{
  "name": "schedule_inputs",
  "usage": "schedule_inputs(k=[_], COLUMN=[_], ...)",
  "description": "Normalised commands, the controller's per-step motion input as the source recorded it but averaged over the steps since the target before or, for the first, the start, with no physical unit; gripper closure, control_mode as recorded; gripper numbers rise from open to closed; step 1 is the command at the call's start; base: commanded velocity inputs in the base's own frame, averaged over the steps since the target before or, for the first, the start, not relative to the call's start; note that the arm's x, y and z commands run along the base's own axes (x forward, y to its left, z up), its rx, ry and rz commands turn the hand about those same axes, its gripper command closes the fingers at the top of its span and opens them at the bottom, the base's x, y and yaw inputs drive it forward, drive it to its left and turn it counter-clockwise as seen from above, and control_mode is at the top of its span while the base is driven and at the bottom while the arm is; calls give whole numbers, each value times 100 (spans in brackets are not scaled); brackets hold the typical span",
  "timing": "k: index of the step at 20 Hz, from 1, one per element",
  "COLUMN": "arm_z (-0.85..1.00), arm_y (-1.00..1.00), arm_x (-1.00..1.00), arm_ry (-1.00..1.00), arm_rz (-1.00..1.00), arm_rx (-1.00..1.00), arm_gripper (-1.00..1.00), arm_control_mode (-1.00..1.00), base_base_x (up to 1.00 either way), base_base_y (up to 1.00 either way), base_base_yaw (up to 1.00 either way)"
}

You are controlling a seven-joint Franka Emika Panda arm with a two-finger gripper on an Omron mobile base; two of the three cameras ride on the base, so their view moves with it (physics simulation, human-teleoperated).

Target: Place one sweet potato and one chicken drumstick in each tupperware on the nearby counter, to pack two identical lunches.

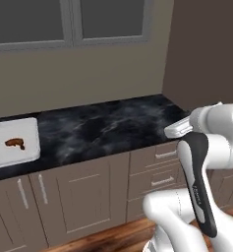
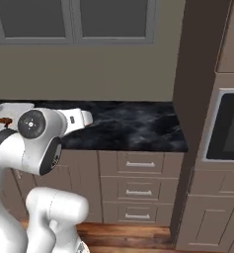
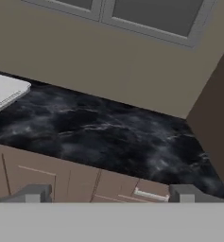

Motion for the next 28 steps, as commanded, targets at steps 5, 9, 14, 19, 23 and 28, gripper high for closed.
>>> schedule_inputs(k=[5,9,14,19,23,28], arm_z=[0,0,0,0,0,0], arm_y=[0,0,0,0,0,0], arm_x=[0,0,0,0,0,0], arm_ry=[0,0,0,0,0,0], arm_rz=[0,0,0,0,0,0], arm_rx=[0,0,0,0,0,0], arm_gripper=[-100,-100,-100,-100,-100,-100], arm_control_mode=[100,100,100,100,100,100], base_base_x=[0,0,-4,0,0,0], base_base_y=[-100,-100,-100,-100,-100,-100], base_base_yaw=[-7,-7,-9,-5,-4,-3])
